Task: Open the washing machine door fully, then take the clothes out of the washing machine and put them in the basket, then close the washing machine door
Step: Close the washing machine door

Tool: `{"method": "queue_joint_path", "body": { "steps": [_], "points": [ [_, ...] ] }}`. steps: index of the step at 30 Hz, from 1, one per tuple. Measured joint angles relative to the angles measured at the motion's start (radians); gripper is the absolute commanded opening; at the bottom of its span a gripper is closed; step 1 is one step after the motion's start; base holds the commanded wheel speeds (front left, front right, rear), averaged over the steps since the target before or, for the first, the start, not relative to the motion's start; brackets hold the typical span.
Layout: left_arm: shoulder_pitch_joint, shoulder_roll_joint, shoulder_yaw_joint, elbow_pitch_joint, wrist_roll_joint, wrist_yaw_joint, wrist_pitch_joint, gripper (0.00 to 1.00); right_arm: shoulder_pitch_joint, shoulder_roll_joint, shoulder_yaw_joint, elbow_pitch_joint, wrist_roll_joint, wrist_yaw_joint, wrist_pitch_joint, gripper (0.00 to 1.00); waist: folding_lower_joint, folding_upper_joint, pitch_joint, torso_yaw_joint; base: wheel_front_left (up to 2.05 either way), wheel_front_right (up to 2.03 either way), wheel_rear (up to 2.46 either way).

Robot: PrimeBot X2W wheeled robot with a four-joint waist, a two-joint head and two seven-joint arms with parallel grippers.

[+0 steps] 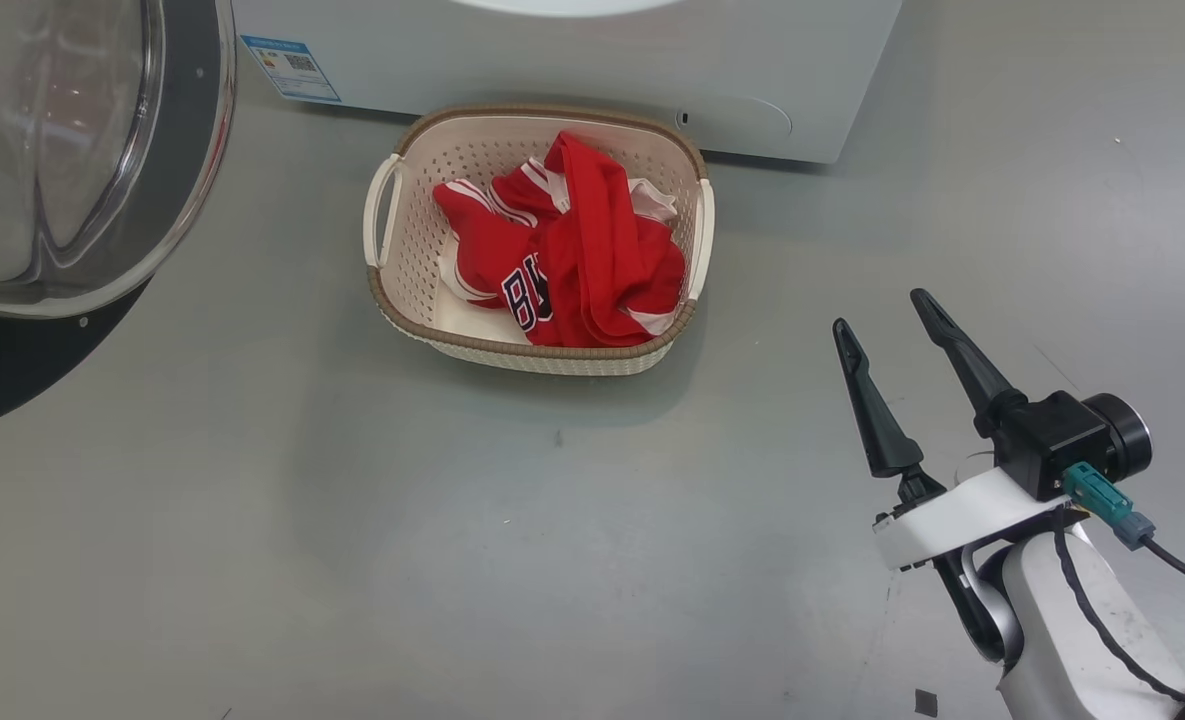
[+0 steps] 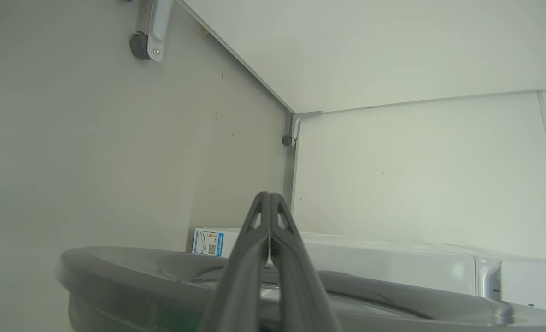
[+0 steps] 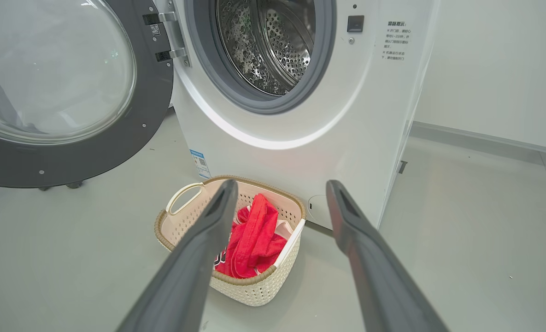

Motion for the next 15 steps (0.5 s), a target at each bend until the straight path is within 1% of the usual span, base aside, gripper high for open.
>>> {"method": "queue_joint_path", "body": {
  "steps": [6,11,15],
  "points": [
    [-0.023,0.014,0.009,0.038,-0.005,0.000,0.036,0.00,0.000,0.000,-0.001,0.000,0.000,0.000,0.000,1.00,0.0000,0.0000,-0.004,0.002,0.00,0.00,0.00],
    [-0.034,0.017,0.010,0.059,-0.012,0.000,0.047,0.00,0.000,0.000,-0.002,0.001,0.000,0.000,0.000,1.00,0.0000,0.0000,-0.008,0.005,0.00,0.00,0.00],
    [-0.039,0.022,0.004,0.074,-0.013,0.000,0.081,0.00,0.000,0.001,-0.002,0.002,0.000,0.000,0.000,1.00,0.0000,0.0000,-0.014,0.009,0.00,0.00,0.00]
  ]
}}
